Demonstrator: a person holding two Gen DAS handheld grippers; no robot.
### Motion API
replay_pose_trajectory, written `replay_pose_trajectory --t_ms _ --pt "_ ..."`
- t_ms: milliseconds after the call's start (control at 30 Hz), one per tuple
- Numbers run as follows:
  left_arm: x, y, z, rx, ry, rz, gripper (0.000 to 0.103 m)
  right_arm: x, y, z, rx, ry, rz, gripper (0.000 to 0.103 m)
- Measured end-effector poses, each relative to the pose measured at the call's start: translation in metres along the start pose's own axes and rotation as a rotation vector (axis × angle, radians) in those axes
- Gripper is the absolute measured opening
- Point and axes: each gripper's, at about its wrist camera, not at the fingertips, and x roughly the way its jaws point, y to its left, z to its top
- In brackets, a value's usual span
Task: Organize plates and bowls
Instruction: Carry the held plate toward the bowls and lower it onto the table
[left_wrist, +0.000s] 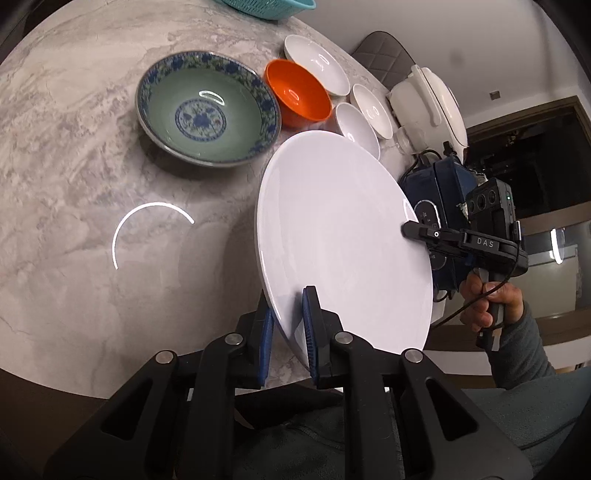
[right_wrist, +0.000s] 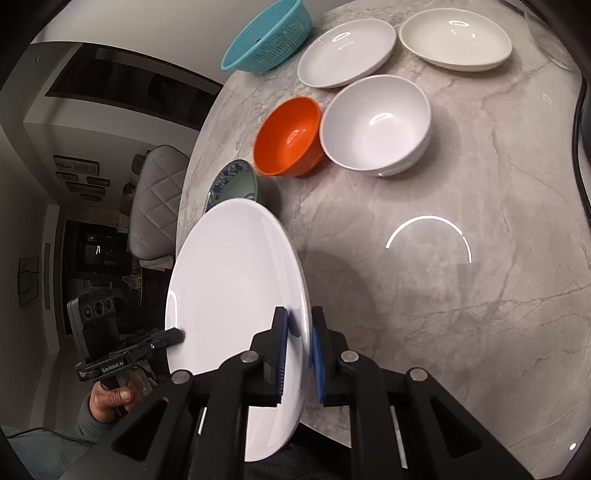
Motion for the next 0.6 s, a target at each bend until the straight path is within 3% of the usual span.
replay_pose_trajectory --t_ms 300,600 --pt "0.051 0.003 -0.025 -0.051 -0.033 0.043 0.015 0.021 -0.043 0.001 -0.052 0.043 -0.045 0.014" --pt "0.079 0.008 -0.018 -0.042 -0.058 0.083 0.016 0.035 -0.057 0.011 -0.098 0.039 -0.064 0.014"
